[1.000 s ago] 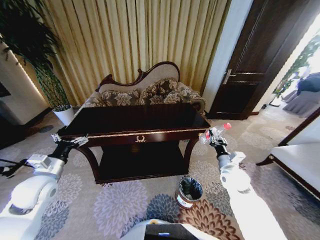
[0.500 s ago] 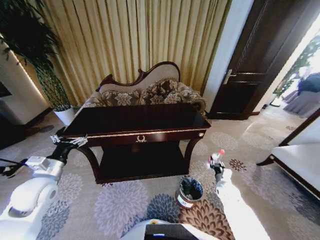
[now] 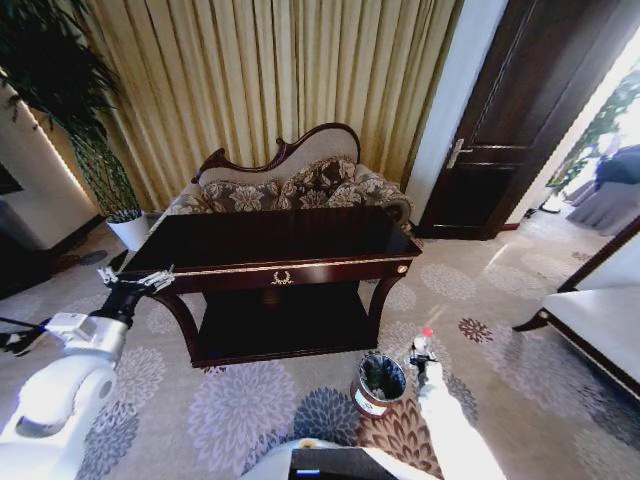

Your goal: Move to the front of the table and place the trash on the table into the trash bin.

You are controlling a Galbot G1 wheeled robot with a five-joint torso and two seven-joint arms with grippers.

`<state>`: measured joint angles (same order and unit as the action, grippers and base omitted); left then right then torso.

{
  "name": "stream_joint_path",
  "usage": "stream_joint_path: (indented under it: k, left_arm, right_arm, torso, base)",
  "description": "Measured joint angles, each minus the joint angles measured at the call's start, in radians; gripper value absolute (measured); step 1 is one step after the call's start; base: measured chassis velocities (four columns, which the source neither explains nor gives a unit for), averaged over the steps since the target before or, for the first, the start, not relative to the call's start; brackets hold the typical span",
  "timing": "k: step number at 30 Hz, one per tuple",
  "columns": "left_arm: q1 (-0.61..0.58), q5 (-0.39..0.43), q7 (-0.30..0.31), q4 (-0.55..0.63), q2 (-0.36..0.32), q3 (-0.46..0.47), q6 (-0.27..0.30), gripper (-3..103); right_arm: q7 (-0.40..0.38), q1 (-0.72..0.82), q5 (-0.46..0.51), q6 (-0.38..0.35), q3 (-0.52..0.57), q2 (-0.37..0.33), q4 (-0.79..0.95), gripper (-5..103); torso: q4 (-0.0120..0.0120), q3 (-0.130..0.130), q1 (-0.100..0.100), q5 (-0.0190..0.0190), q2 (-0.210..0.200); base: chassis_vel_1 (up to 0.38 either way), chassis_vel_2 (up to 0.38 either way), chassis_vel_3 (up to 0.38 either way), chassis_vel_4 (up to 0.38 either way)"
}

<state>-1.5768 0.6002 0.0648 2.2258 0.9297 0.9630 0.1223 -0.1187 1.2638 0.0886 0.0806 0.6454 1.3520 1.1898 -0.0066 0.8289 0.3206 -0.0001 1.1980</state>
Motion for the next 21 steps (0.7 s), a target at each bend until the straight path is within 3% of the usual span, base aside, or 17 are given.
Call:
stream_joint_path:
  k: [8, 10, 12, 18, 20, 21]
  left_arm:
    - [-0.007, 0.000, 0.001, 0.004, -0.003, 0.004, 0.002, 100]
    - [-0.008, 0.000, 0.001, 0.004, -0.004, 0.003, 0.002, 100]
    - [-0.008, 0.000, 0.001, 0.005, -0.004, 0.003, 0.002, 100]
    - [-0.007, 0.000, 0.001, 0.007, -0.011, -0.002, 0.003, 100]
    - [-0.006, 0.000, 0.001, 0.007, -0.011, -0.003, 0.003, 100]
    - [-0.002, -0.001, 0.001, 0.006, -0.012, -0.007, 0.004, 100]
  right_arm:
    - [0.000, 0.006, -0.035, 0.027, 0.002, 0.031, -0.020, 25]
    - [0.000, 0.005, -0.044, 0.040, 0.002, 0.038, -0.027, 33]
    - [0.000, 0.004, -0.045, 0.042, 0.002, 0.039, -0.027, 33]
    - [0.000, 0.003, -0.060, 0.062, 0.001, 0.041, -0.032, 61]
    - [0.000, 0.003, -0.060, 0.062, 0.001, 0.041, -0.032, 61]
    - [0.000, 0.003, -0.060, 0.065, 0.001, 0.045, -0.032, 71]
  torso:
    - [0.0000, 0.000, 0.000, 0.0000, 0.000]
    - [0.0001, 0.000, 0.000, 0.0001, 0.000]
    - [0.0001, 0.000, 0.000, 0.0001, 0.000]
    - [0.0000, 0.000, 0.000, 0.0001, 0.000]
    - [0.0001, 0.000, 0.000, 0.0001, 0.000]
    - [0.0001, 0.000, 0.000, 0.0000, 0.000]
  base:
    - [0.000, 0.000, 0.000, 0.000]
    - [0.000, 0.000, 0.000, 0.000]
    - [0.000, 0.000, 0.000, 0.000]
    - [0.000, 0.000, 0.000, 0.000]
    - [0.000, 0.000, 0.000, 0.000]
    - [0.000, 0.000, 0.000, 0.000]
